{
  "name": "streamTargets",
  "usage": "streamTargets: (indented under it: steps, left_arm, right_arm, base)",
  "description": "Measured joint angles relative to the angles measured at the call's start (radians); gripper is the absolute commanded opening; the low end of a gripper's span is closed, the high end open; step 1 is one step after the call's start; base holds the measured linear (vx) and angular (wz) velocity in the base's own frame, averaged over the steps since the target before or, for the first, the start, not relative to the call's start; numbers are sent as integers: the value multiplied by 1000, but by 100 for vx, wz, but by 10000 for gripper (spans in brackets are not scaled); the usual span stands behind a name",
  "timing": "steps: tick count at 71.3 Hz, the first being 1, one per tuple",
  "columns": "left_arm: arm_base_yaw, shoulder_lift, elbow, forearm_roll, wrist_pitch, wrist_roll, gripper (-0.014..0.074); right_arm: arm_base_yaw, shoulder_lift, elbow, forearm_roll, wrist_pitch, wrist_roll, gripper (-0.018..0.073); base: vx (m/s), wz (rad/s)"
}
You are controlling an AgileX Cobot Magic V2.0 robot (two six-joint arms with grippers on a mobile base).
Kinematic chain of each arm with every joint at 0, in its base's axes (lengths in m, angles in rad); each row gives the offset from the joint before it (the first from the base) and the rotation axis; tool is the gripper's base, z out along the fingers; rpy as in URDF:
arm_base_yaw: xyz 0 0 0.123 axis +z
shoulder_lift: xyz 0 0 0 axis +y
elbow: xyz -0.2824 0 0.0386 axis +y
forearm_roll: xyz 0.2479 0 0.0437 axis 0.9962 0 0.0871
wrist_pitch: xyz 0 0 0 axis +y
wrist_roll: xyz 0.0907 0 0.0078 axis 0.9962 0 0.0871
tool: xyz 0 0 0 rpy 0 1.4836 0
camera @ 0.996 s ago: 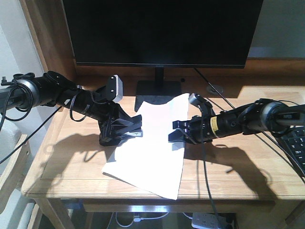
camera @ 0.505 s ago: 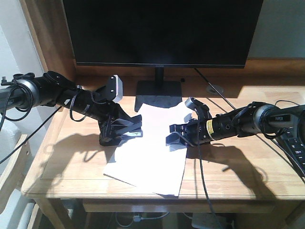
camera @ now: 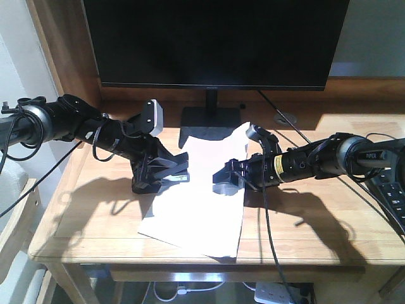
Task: Grab stapler and paper to desk for stapling
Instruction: 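Push the paper under the stapler with the right gripper and release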
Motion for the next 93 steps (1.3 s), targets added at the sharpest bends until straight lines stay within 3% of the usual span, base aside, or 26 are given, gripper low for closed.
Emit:
streamTargets:
  steps: [68,93]
  left_arm:
    - [0,0,0,0,0,0,-6]
    - [0,0,0,0,0,0,-6]
  right_arm:
    - [0,-106,-5,-4,190,-51,533]
    - [77,-106,-49,-4,226,-62,533]
  base:
    - [0,0]
    - [0,0]
